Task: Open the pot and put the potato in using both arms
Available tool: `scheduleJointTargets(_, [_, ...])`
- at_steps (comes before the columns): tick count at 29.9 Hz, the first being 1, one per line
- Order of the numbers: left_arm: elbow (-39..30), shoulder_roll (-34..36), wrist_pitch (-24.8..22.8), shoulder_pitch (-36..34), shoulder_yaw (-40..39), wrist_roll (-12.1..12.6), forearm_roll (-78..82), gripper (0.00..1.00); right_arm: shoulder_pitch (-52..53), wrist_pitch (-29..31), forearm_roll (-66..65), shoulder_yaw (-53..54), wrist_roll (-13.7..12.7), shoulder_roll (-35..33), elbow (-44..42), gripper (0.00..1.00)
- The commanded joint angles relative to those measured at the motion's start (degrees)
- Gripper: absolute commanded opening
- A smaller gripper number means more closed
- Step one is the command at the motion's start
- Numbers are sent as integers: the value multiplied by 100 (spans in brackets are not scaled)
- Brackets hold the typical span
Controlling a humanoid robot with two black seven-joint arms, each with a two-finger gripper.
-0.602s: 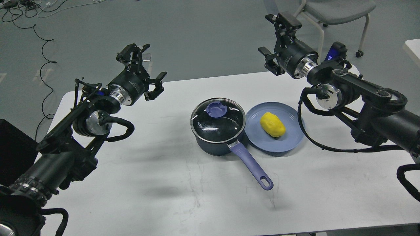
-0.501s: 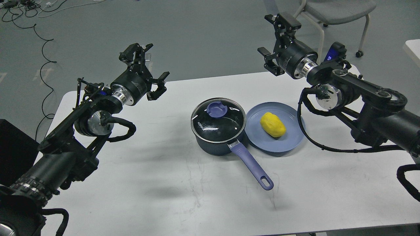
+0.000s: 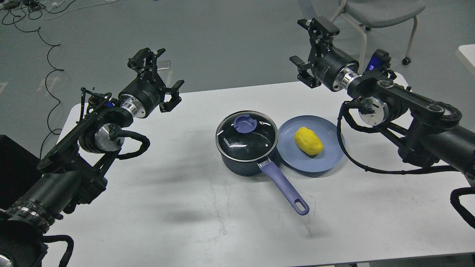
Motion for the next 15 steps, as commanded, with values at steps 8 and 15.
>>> scheduleJointTargets(8, [-145, 71, -27, 35, -14, -16, -13, 98, -1, 17, 3, 88, 3, -106, -1, 100])
scheduleJointTargets(15, [-409, 142, -132, 114, -6, -7, -13, 98, -10, 174, 3, 88, -6, -185, 69, 100])
